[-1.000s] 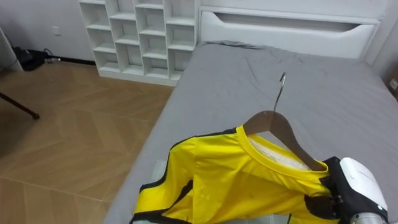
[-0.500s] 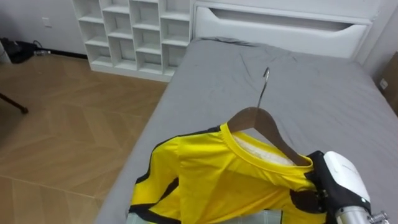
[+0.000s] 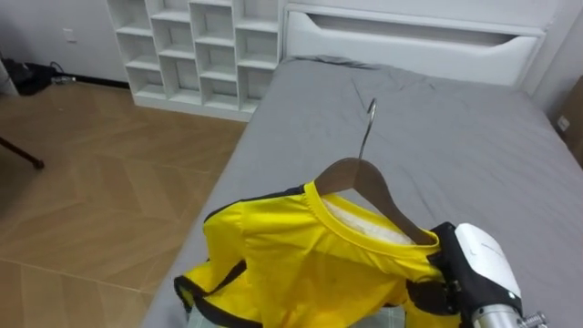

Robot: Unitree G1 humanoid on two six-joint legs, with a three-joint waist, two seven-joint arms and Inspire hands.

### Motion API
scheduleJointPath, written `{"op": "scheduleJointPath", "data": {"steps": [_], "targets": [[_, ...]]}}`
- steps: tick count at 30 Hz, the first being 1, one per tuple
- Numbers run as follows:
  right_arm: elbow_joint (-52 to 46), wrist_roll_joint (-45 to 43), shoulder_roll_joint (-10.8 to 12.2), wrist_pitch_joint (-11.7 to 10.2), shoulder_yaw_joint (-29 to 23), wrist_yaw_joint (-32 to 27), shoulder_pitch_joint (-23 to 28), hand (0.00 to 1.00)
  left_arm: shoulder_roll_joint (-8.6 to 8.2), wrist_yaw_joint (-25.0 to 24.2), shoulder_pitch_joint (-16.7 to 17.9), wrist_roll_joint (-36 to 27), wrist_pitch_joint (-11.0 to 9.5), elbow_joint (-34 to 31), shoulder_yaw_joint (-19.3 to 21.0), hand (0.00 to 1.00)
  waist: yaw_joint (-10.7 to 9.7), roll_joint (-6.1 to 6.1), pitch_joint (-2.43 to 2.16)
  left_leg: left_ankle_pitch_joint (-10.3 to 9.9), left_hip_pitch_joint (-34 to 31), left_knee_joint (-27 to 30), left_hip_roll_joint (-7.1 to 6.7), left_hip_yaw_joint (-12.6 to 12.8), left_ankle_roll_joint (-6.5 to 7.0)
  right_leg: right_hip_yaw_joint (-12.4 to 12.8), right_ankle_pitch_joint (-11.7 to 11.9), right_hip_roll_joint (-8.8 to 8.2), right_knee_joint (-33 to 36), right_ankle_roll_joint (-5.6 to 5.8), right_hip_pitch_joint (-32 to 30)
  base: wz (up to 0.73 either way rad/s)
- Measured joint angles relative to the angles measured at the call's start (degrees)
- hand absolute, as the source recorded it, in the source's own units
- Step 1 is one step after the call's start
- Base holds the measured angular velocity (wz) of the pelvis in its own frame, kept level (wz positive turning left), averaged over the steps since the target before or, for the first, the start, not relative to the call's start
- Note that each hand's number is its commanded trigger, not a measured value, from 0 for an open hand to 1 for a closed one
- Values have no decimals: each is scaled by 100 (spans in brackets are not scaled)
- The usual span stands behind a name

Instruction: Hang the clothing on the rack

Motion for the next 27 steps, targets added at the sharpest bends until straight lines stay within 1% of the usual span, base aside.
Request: {"op": "scheduleJointPath", "data": {"steps": [6, 9, 12, 13, 18, 20, 21, 22, 23, 25, 27], "targets": [[-7, -2, 0, 0, 0, 63, 0, 100, 35, -133, 57, 4, 63, 1, 0, 0, -27, -9, -2, -2, -4, 8, -8, 7, 3, 8, 1, -1, -20, 3, -2, 0], [-33, -7, -1, 0, 0, 92, 0, 100, 42, -235, 55, 25, 72, 1, 0, 0, -90, -10, -2, -2, -12, 7, -11, 9, 3, 15, -2, -4, -33, 7, -3, 0], [-34, 8, -4, 0, -41, 122, 0, 100, 44, -307, 17, 200, 91, 2, 2, 0, -111, -12, 1, -2, 1, 4, -10, 17, 3, 37, -2, -8, -35, 7, -3, -4], [-34, 2, -3, 0, -65, 122, 0, 100, 43, -351, 30, 241, 92, 0, 0, 0, -129, -13, 6, -2, -2, 1, -10, 19, 3, 39, -2, -11, -35, 7, -7, 0], [-34, -4, -3, 0, -85, 134, 0, 100, 37, -457, 33, 584, 96, -3, 2, 0, -250, -17, 5, -2, -27, -6, -10, 73, 3, 59, -2, -22, -25, 9, -54, -4], [-84, -26, -3, 18, -85, 172, 10, 100, 37, -457, 43, 964, 110, -9, 2, 0, -270, -24, 4, -2, -18, -6, -2, 175, 3, 147, -1, -13, -11, 11, -86, -19], [-111, -25, -3, 24, -86, 171, 32, 100, 37, -457, 41, 1026, 123, -9, 1, 0, -269, -26, 3, -2, -11, -7, -1, 197, 4, 174, 0, -10, -8, 12, -87, -20], [-194, -25, -4, 34, -86, 170, 109, 100, 37, -457, 36, 1134, 156, -9, 1, 0, -275, -34, -1, -3, 4, -8, 4, 270, 3, 218, 0, -10, 1, 13, -100, -19], [-271, -25, -4, 33, -87, 165, 185, 100, 37, -456, 35, 1156, 182, -9, 2, 0, -274, -43, -16, -3, 4, -6, 11, 402, 4, 271, -1, -11, 38, 14, -174, -22], [-294, -26, -4, 32, -82, 165, 187, 100, 37, -456, 20, 1183, 188, -20, -2, 0, -275, -52, -11, -9, -14, -7, 27, 570, 11, 373, -5, -4, 105, 24, -271, -33], [-291, -19, -4, 38, -91, 168, 208, 100, 43, -456, -10, 1184, 188, -17, 4, 0, -314, -59, -5, -43, 3, -7, 83, 723, 35, 495, -1, 21, 177, 32, -343, -39]]}}
